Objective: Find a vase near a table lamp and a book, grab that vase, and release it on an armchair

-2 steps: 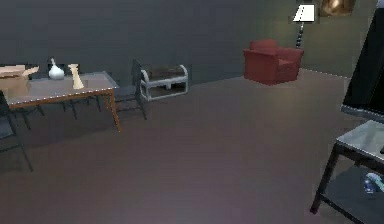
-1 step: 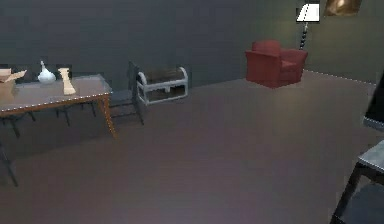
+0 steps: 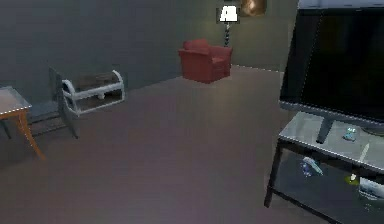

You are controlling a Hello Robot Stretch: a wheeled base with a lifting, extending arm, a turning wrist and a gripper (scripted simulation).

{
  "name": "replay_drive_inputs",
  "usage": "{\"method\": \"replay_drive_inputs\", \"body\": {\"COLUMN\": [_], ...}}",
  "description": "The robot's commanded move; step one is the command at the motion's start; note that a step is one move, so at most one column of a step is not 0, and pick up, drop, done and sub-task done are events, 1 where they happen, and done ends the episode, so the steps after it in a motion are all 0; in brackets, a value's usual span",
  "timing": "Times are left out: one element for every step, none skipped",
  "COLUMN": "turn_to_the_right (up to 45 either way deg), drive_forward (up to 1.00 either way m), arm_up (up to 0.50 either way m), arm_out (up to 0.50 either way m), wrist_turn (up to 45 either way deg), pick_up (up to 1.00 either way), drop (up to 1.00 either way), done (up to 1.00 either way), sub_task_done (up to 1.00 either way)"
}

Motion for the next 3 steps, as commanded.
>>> {"method": "replay_drive_inputs", "body": {"turn_to_the_right": [0.0,0.0,21.0], "drive_forward": [1.0,0.5,0.0], "arm_up": [0.0,0.0,0.0], "arm_out": [0.0,0.0,0.0], "wrist_turn": [0.0,0.0,0.0], "pick_up": [0.0,0.0,0.0], "drop": [0.0,0.0,0.0], "done": [0.0,0.0,0.0], "sub_task_done": [0.0,0.0,0.0]}}
